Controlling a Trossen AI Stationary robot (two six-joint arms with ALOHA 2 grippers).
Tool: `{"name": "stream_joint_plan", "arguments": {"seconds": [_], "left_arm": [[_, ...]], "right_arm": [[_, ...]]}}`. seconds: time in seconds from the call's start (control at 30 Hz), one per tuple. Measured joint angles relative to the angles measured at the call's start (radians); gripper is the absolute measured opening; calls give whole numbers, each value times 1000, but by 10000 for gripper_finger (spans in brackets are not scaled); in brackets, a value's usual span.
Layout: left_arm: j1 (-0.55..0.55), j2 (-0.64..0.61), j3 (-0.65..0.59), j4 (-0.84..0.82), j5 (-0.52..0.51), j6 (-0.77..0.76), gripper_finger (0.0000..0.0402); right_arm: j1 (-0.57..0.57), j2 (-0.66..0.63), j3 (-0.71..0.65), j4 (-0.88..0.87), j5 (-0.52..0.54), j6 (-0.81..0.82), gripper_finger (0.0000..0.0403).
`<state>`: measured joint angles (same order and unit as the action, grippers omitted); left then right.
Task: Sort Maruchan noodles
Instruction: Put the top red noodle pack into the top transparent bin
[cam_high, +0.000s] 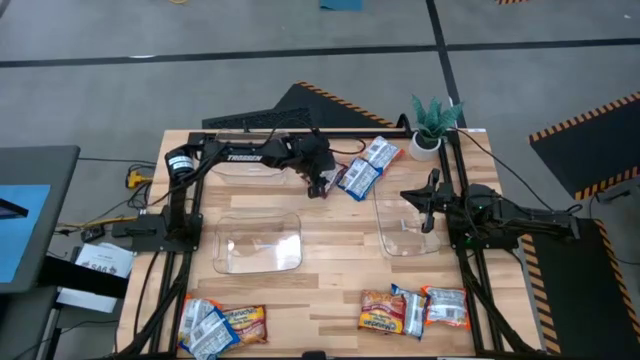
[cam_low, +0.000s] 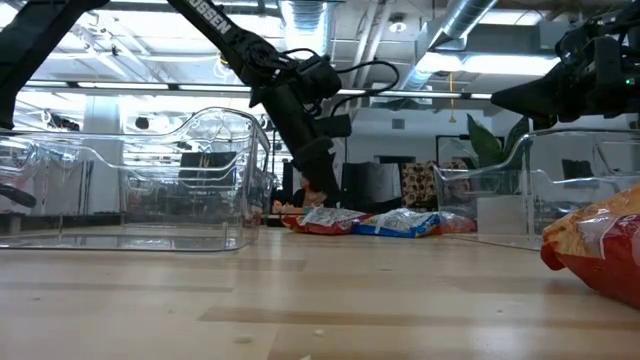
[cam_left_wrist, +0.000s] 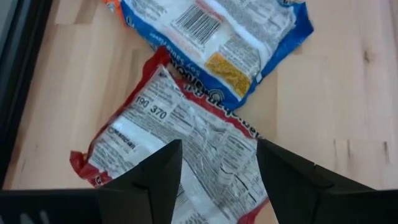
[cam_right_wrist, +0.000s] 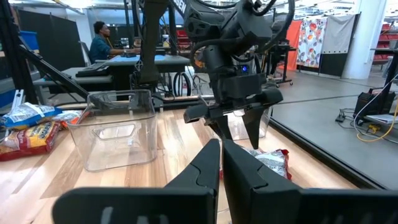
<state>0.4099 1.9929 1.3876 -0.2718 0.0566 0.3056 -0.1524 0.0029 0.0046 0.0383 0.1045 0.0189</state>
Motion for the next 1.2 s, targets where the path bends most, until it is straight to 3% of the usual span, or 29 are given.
{"name": "stream_joint_plan", "arguments": {"seconds": [0.43,0.53,0.7,0.73,1.2], "left_arm": [[2,69,-4,-20,-75,-53,192],[-1,69,-4,-24,-113,-55,158],[-6,67,-8,-45,-168,-37,26],[-6,67,-13,-42,-177,-37,15],[-34,-2,-22,-6,-192,1,0]], "right_arm": [[0,4,0,1,-1,0,43],[0,4,0,1,-1,0,43],[0,4,0,1,-1,0,43],[0,4,0,1,-1,0,43],[0,4,0,1,-1,0,43]]}}
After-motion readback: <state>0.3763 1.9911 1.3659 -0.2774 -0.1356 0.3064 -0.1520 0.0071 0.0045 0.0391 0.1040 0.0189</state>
